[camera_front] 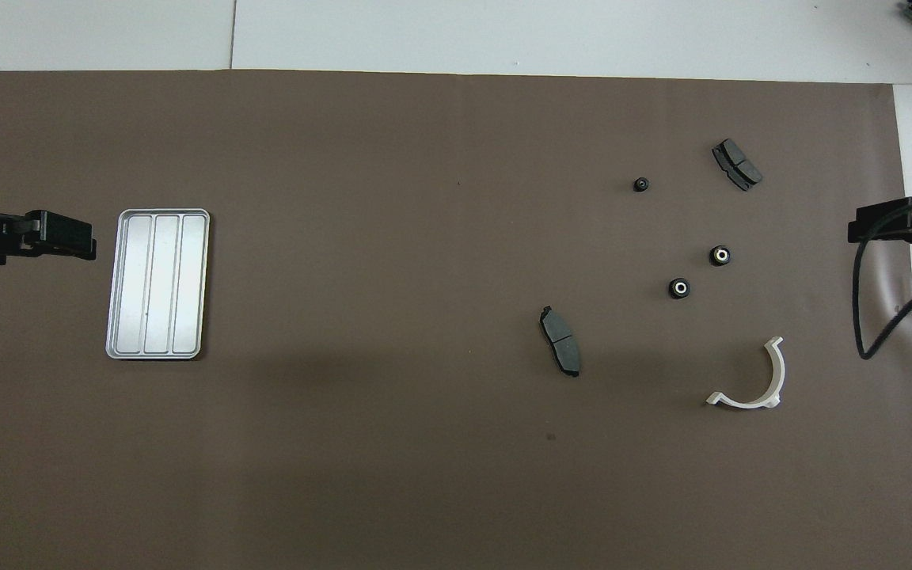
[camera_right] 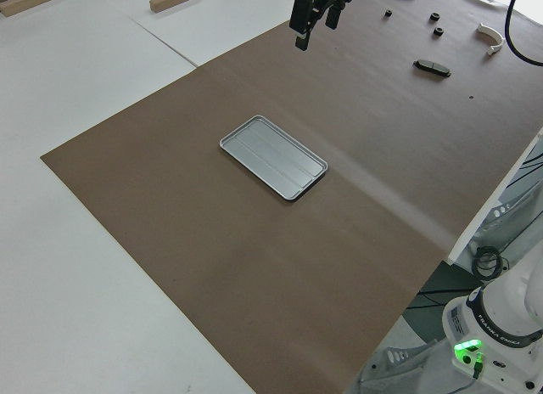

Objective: Place bearing gear from tray to pile

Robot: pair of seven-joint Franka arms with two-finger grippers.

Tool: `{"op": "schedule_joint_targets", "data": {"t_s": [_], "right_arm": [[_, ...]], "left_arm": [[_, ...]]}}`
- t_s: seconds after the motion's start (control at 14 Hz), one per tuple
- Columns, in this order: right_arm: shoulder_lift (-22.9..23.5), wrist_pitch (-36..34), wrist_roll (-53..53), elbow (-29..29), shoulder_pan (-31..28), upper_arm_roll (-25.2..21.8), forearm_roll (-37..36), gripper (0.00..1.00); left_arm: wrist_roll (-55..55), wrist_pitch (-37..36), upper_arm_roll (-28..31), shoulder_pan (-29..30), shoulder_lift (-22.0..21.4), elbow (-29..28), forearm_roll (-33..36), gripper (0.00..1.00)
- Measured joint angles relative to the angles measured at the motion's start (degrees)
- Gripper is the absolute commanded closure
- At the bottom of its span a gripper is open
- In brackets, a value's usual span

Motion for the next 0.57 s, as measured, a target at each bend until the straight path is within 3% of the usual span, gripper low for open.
{"op": "schedule_joint_targets", "data": {"t_s": [0.57], "right_arm": [[-2.3, -2.1, -0.1, -2.1, 0.1, 0.4, -0.1, 0.0]], "left_arm": [[0.0, 0.0, 0.0, 0.0, 0.0, 0.0, 0.0, 0.0]]}}
